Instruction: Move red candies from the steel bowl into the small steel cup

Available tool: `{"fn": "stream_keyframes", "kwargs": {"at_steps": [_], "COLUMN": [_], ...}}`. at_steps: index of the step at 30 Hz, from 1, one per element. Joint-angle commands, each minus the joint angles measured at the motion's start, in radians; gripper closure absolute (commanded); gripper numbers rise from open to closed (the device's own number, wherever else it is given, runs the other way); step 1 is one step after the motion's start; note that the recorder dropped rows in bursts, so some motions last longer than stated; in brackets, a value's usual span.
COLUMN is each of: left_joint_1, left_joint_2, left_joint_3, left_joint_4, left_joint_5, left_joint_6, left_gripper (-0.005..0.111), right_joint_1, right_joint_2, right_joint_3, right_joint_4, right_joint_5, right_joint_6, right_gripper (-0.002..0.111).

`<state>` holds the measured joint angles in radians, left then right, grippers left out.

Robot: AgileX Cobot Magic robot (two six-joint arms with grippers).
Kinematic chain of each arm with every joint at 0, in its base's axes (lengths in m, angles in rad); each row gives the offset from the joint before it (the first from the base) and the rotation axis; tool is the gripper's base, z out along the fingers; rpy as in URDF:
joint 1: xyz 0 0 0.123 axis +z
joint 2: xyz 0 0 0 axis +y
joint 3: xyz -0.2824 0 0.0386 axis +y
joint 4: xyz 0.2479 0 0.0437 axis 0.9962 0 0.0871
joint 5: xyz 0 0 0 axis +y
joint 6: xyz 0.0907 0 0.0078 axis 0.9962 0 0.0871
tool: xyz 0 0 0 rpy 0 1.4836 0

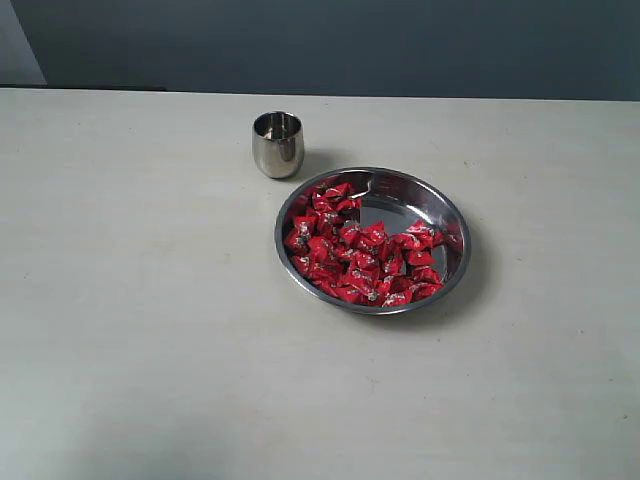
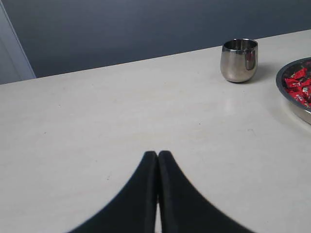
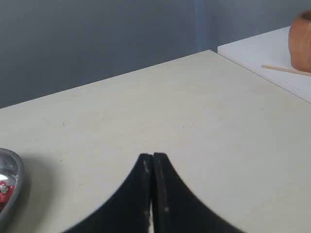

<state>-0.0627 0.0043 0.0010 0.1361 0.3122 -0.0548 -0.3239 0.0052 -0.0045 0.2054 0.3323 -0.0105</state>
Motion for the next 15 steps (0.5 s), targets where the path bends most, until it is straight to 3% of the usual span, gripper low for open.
{"fn": "stream_keyframes", "kwargs": {"at_steps": [1, 4, 5, 11, 15], "left_joint_1": [-0.010, -0.010, -0.010, -0.010, -0.010], "left_joint_2": [-0.004, -0.004, -0.004, -0.004, -0.004], "left_joint_3": [-0.001, -0.001, -0.001, -0.001, -0.001], "left_joint_4": [0.000, 0.000, 0.000, 0.000, 0.000], "left_joint_5": [-0.004, -0.004, -0.004, -0.004, -0.004], "left_joint_6": [-0.006, -0.006, -0.006, -0.006, -0.006], "left_gripper": [0.106, 0.106, 0.106, 0.106, 0.106], "right_joint_1": [-0.006, -0.006, -0.006, -0.004, -0.002], "right_joint_2": [-0.005, -0.005, -0.005, -0.005, -0.005], "right_joint_3": [0.005, 0.005, 0.005, 0.005, 0.005], "right_joint_4": [-0.001, -0.053, -0.079, 0.209, 0.211], "right_joint_5": [-0.007, -0.044, -0.129, -0.640, -0.581], "right_joint_6": [-0.003, -0.003, -0.003, 0.071, 0.325], "right_gripper": [0.108, 0.108, 0.108, 0.108, 0.108]}}
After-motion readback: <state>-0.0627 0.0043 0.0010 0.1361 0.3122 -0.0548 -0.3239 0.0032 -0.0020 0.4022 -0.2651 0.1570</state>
